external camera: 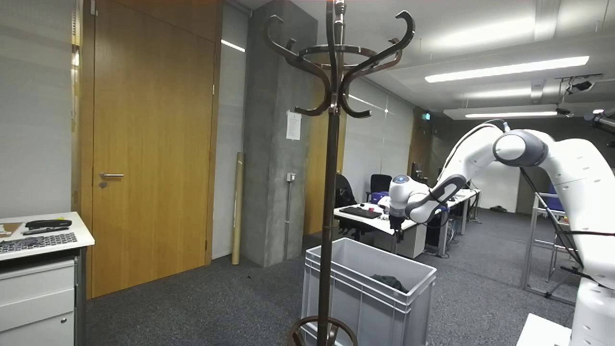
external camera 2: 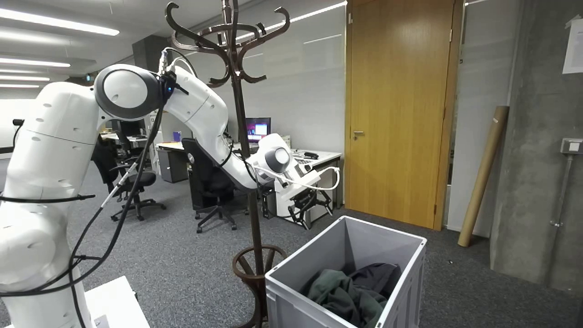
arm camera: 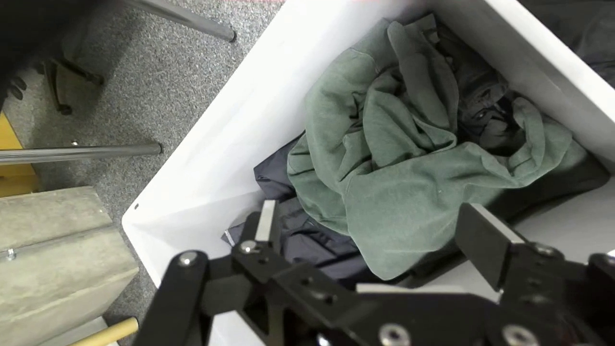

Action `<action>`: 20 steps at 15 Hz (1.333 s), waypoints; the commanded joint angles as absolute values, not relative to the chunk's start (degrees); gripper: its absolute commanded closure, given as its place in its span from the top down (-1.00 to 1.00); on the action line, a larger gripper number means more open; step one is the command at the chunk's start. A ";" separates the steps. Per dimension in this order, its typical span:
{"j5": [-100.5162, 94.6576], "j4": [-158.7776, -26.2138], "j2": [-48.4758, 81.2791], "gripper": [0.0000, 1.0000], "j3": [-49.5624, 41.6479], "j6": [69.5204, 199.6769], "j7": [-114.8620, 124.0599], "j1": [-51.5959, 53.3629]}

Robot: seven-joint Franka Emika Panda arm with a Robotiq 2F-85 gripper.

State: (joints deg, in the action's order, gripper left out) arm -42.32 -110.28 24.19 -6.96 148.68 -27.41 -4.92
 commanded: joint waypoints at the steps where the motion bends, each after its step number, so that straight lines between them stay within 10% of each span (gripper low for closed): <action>1: -45.08 -114.13 20.01 1.00 -8.21 143.27 -23.02 -3.70; 20: -36.74 -137.61 -5.79 1.00 -9.69 126.77 -15.62 -8.85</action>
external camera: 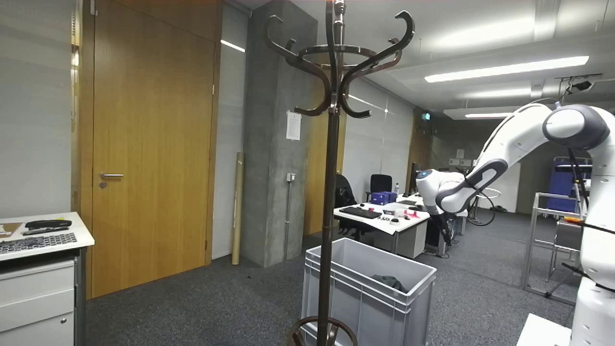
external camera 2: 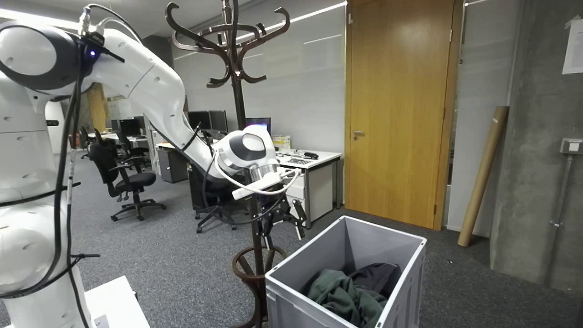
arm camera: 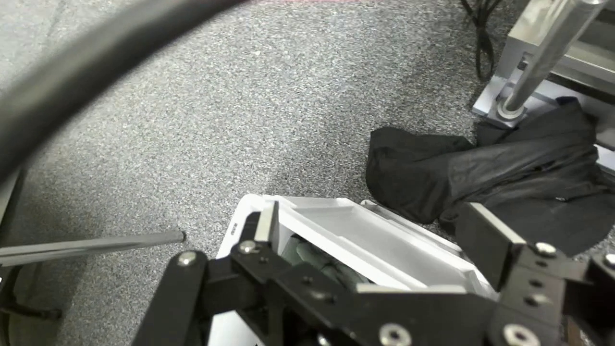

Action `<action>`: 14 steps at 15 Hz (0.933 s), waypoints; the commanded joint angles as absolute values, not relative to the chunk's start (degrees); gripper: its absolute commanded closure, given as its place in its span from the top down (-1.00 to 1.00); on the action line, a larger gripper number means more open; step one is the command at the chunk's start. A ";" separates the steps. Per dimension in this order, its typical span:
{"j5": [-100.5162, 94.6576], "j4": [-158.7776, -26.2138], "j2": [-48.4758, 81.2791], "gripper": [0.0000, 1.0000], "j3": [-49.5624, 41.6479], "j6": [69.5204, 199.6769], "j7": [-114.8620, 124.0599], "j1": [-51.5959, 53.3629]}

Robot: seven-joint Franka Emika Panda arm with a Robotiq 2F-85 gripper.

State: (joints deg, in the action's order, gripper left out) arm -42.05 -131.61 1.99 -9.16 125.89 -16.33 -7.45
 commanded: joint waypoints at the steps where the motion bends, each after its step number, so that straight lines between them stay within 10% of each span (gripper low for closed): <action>1: -34.30 -139.12 -7.68 1.00 -10.07 127.18 -15.89 -9.21; 14: -17.77 -151.09 -31.35 1.00 -11.31 134.83 -11.25 -10.14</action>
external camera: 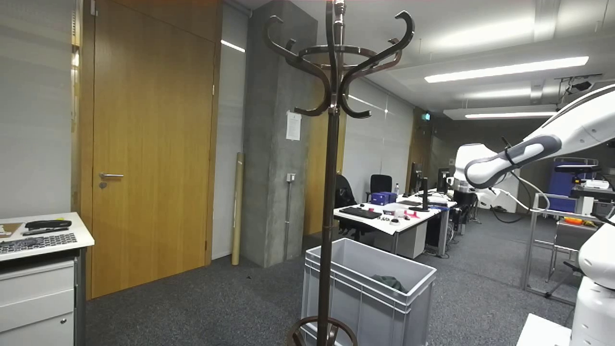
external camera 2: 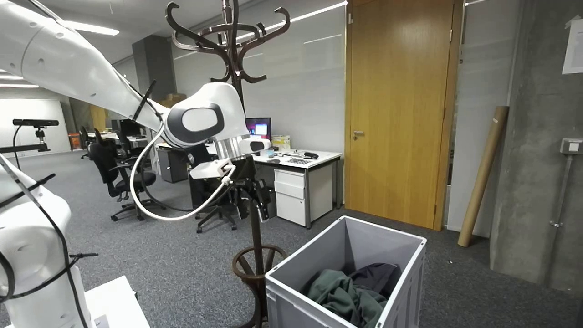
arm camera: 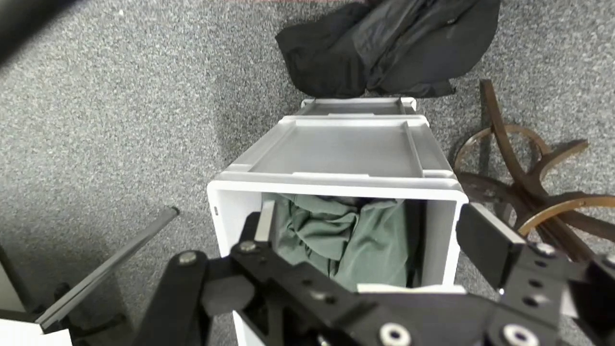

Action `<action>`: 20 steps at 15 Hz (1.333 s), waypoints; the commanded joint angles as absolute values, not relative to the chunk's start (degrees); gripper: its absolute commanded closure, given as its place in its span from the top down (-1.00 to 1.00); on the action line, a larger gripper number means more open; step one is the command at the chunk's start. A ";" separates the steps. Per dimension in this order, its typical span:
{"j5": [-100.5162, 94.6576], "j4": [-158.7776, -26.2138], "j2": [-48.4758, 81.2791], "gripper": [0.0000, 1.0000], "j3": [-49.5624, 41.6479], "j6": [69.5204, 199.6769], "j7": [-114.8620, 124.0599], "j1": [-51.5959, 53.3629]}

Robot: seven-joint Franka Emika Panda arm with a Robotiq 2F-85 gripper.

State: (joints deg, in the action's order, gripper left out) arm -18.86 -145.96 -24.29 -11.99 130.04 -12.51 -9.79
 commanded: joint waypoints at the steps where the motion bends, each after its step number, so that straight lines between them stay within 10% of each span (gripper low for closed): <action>1: -17.83 -152.29 -32.83 1.00 -11.21 136.84 -11.45 -10.08; 20: -18.26 -150.44 -29.78 1.00 -10.91 135.38 -12.53 -10.40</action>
